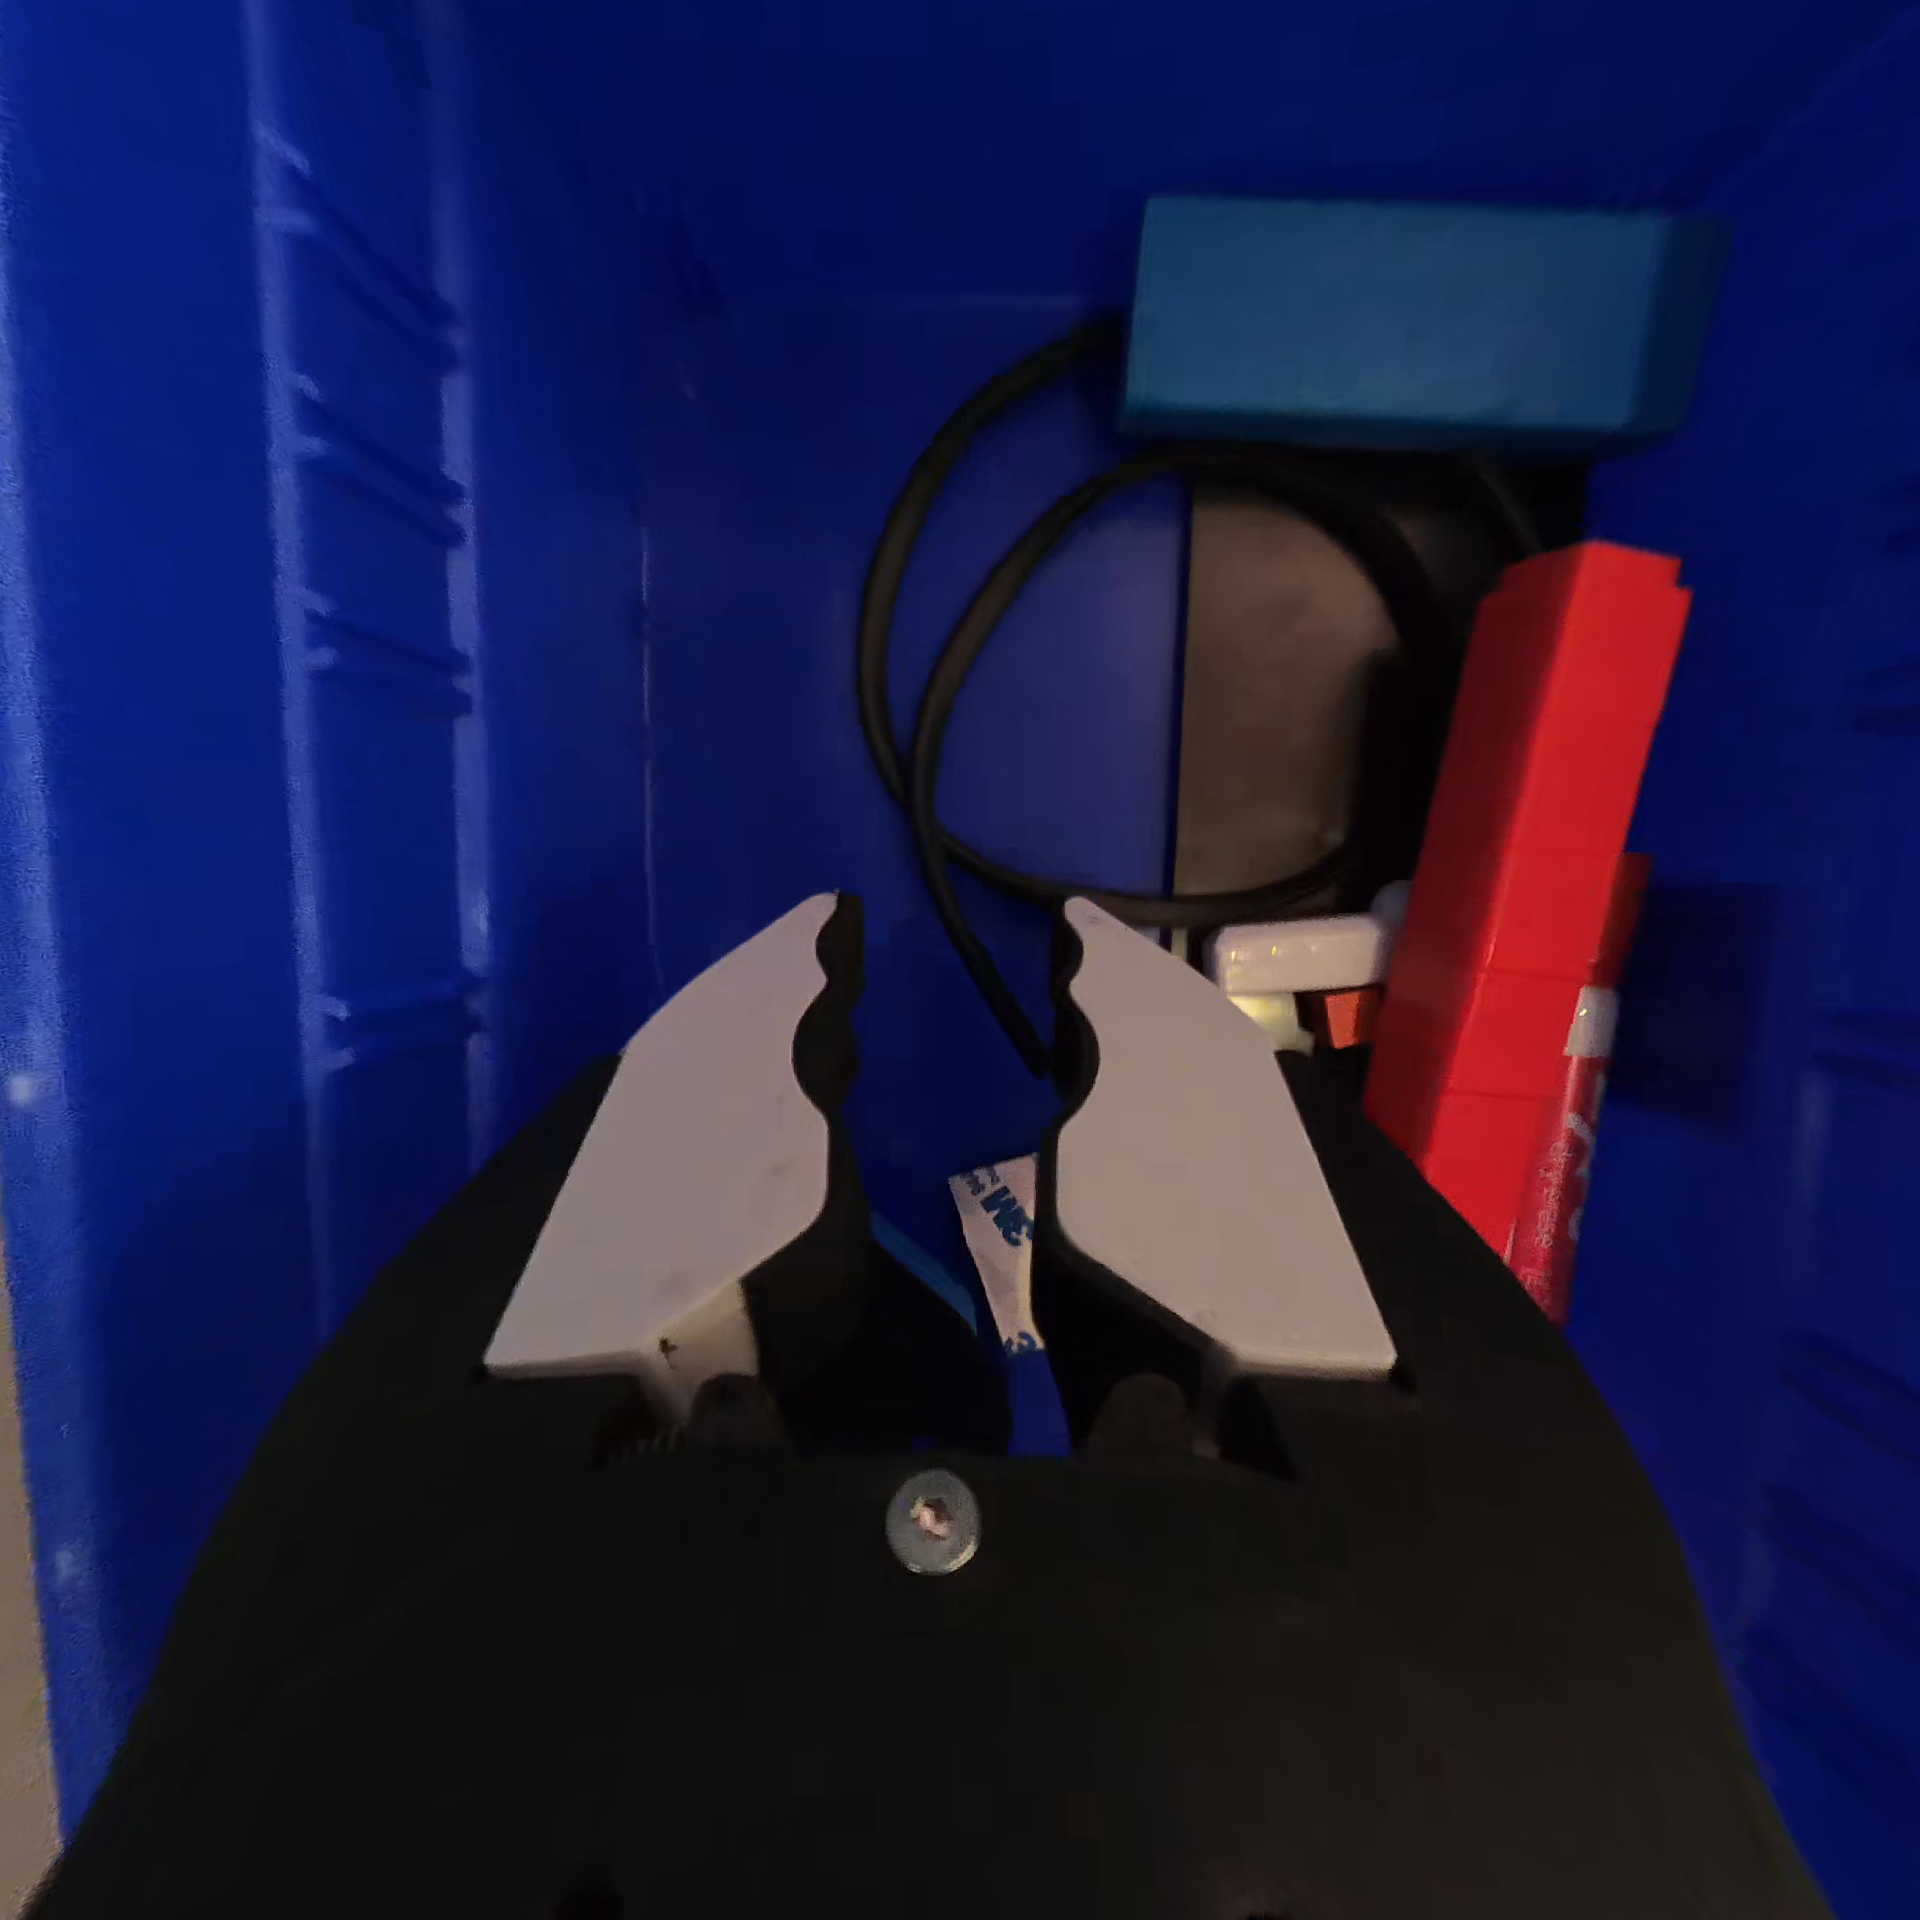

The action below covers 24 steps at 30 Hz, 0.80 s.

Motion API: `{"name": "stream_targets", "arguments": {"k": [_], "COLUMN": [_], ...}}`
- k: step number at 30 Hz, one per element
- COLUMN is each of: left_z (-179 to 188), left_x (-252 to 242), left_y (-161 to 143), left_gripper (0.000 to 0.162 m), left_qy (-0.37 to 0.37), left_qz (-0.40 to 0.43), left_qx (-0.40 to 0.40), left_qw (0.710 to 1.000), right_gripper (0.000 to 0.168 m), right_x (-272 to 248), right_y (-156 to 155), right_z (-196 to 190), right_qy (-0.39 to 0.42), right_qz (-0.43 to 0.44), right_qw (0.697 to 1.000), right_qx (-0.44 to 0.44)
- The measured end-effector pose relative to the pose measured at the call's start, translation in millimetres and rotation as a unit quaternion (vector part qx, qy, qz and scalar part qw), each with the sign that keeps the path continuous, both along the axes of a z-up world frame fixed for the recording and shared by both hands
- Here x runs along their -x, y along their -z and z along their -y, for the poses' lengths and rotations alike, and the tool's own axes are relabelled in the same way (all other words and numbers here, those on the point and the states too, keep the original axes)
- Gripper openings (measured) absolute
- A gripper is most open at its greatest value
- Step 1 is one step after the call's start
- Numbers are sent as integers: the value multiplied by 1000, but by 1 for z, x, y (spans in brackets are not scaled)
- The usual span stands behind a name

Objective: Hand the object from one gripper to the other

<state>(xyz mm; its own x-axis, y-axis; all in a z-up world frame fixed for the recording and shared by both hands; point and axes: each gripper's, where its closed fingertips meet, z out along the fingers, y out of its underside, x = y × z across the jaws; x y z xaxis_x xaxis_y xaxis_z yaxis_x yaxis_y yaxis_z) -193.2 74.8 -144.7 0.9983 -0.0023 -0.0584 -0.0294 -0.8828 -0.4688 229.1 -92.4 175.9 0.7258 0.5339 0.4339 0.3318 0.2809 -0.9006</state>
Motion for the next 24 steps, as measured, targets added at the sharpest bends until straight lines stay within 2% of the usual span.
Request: {"name": "stream_targets", "arguments": {"k": [1,6,9,12,15,20,24], "left_z": [4,12,10,4,6,31,62], "left_x": [-1,-6,-1,4,0,-36,-78], "left_y": [3,17,0,-50,-119,-227,-278], "left_gripper": [31,17,7,3,3,3,2], "left_qy": [1,12,5,-3,-2,36,98], "left_qz": [2,15,14,-1,-21,16,72], "left_qx": [16,61,31,-65,-193,-396,-475], "left_qw": [1000,998,999,998,981,917,871], "right_gripper": [24,24,23,22,21,21,23], "right_x": [1,3,2,2,3,10,33], "right_y": [1,-1,-4,-6,-7,-3,4], "right_z": [0,5,7,8,7,6,7], "right_qy": [-1,-6,-9,-8,-8,-15,-57], "right_qz": [5,15,11,10,11,24,36], "right_qw": [1000,1000,1000,1000,999,999,997], "right_qx": [-1,-16,-20,-26,-32,-33,-36]}}
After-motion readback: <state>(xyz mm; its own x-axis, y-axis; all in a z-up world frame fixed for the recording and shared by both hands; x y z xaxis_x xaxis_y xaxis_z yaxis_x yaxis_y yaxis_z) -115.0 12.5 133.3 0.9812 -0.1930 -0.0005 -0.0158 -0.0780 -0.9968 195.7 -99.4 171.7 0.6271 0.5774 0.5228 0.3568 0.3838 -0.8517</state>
